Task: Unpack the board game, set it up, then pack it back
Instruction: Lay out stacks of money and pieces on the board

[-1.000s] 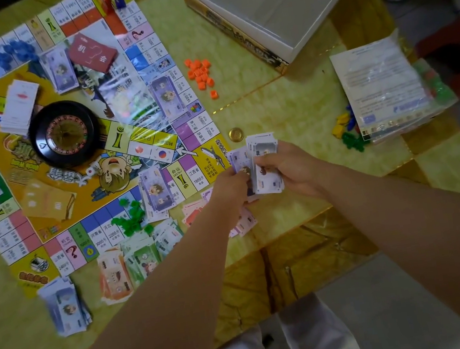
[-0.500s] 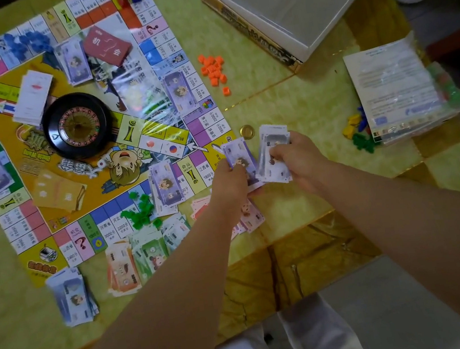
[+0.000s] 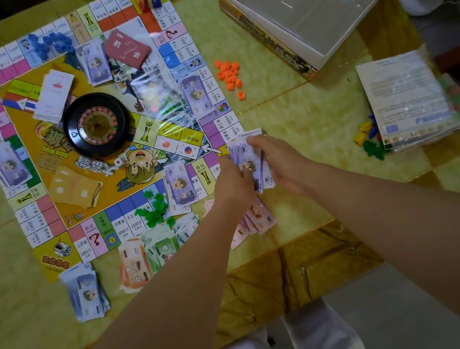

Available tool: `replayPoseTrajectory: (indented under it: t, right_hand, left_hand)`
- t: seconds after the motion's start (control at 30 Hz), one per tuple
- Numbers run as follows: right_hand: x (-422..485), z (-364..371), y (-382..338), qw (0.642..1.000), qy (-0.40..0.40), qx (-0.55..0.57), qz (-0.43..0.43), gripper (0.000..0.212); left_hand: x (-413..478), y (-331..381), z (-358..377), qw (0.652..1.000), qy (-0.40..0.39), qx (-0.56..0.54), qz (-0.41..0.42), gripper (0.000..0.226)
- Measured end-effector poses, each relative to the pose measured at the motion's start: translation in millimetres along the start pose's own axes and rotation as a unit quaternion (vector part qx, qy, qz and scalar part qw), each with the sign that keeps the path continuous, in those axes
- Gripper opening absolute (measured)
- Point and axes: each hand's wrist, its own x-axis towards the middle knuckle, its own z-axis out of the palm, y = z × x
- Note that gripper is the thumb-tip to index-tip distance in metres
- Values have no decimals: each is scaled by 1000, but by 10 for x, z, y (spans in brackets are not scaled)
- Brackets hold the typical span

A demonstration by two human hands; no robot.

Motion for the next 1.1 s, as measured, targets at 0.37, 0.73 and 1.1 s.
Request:
replayPoseTrajectory:
  t: [0.37, 0.73, 1.1]
  right_hand:
    - [-17, 538, -149, 999, 37, -30, -26, 9]
    - [85, 1075, -227, 985, 16, -167, -41, 14]
    - [750, 1369, -681, 968, 116, -208, -82, 30]
  left_hand:
    - [-20, -41, -489, 986, -19, -149, -71, 7]
    - [115, -248, -1143, 990, 12, -126, -53, 37]
    - [459, -537, -1589, 997, 61, 0, -40, 22]
